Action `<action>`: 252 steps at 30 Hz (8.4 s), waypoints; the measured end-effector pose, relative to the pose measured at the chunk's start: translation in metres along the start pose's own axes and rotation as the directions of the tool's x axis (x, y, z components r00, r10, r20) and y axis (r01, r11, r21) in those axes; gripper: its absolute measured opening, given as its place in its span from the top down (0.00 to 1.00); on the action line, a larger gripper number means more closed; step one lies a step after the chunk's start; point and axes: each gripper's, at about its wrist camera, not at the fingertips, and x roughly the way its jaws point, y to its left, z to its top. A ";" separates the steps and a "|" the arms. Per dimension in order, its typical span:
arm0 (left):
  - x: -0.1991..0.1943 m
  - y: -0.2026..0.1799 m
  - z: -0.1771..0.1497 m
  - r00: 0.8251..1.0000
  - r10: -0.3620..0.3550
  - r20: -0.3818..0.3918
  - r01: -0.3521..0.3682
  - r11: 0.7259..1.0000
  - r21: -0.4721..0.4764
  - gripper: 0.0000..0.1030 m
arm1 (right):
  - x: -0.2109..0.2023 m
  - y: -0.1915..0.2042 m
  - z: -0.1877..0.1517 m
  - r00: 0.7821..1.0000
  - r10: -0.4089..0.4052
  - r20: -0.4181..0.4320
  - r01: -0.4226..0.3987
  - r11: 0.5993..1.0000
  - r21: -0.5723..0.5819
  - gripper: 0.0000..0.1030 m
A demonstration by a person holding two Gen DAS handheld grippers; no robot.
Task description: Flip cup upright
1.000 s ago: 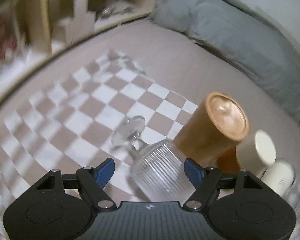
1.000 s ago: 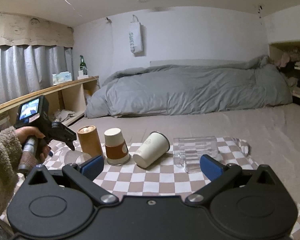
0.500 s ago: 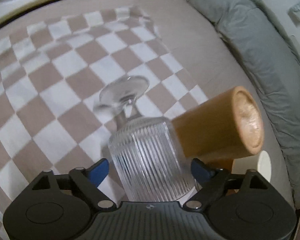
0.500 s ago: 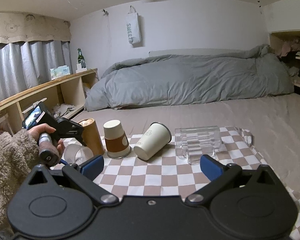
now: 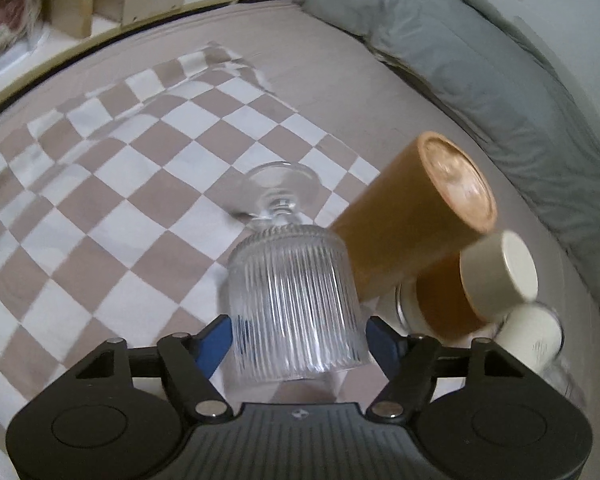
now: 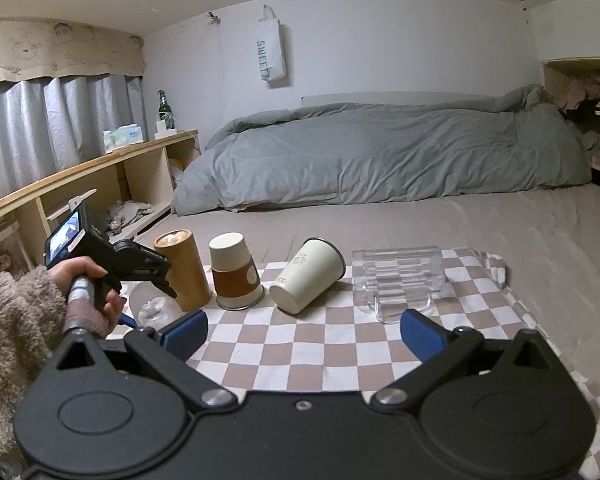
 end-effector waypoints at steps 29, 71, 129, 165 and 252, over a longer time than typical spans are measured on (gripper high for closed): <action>-0.075 0.074 -0.067 0.994 -0.086 -0.065 0.108 0.792 0.601 0.27 | 0.093 0.105 0.055 0.948 0.279 -0.153 -0.308 0.927 -0.214 0.08; -0.047 0.151 -0.019 0.988 0.054 0.147 -0.108 0.914 0.392 0.22 | 0.174 0.173 -0.002 0.677 0.340 -0.653 -0.543 0.830 -0.131 0.74; -0.060 0.185 -0.059 0.950 -0.192 0.247 0.024 0.832 0.554 0.54 | 0.198 0.317 0.018 0.698 0.497 -0.514 -0.691 0.657 -0.302 0.29; -0.237 0.113 -0.133 0.864 -0.132 0.486 -0.133 0.871 0.473 0.00 | 0.028 0.137 0.051 0.866 0.488 -0.107 -0.497 0.816 -0.297 0.00; -0.275 0.130 -0.185 0.799 -0.074 0.597 -0.209 0.896 0.391 0.00 | 0.000 0.091 0.013 0.898 0.436 -0.050 -0.429 0.849 -0.309 0.00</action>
